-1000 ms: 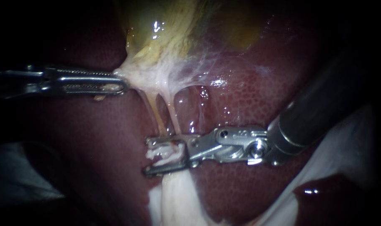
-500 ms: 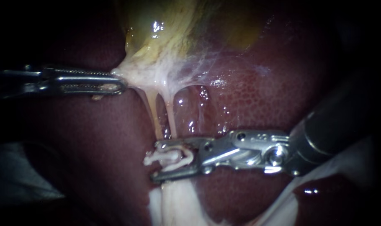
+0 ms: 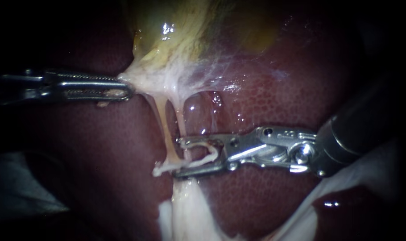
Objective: Clipping second clip left tube
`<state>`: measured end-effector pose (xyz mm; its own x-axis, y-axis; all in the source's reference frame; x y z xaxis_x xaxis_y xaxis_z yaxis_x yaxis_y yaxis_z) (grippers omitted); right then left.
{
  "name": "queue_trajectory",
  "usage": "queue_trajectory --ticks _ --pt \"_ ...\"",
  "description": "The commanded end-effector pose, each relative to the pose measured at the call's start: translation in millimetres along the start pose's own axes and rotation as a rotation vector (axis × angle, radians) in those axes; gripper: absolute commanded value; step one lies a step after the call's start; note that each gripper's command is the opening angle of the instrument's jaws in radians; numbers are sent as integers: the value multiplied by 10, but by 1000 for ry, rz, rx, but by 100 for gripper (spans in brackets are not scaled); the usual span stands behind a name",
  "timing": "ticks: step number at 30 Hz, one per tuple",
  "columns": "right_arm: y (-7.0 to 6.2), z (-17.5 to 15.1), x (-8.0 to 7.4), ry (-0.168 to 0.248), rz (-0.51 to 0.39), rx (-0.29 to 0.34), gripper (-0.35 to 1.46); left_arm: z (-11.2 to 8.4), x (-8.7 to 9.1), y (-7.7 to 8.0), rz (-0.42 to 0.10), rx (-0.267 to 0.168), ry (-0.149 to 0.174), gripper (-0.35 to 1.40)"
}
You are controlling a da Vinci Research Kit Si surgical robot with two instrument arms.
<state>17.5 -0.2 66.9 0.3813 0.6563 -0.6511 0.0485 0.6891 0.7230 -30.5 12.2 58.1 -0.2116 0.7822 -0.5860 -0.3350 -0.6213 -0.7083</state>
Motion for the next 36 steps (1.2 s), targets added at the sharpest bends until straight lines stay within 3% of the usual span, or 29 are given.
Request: queue_trajectory --ticks 1,9,14,24,30,36 --pt "2 2 -2 0 2 0 44 0 0 0 0 0 0 -35" --pt "21 20 -22 -6 8 5 45 0 0 0 0 1 0 -35" --pt "24 22 -24 -8 8 13 45 0 0 1 0 1 0 -35" --pt "21 16 -23 -7 26 24 45 0 0 1 0 1 0 -35" --pt "16 -15 -15 -1 32 26 46 -1 0 1 0 0 0 -35" --pt "1 -40 -2 -1 40 43 46 -1 0 1 0 0 0 -35"
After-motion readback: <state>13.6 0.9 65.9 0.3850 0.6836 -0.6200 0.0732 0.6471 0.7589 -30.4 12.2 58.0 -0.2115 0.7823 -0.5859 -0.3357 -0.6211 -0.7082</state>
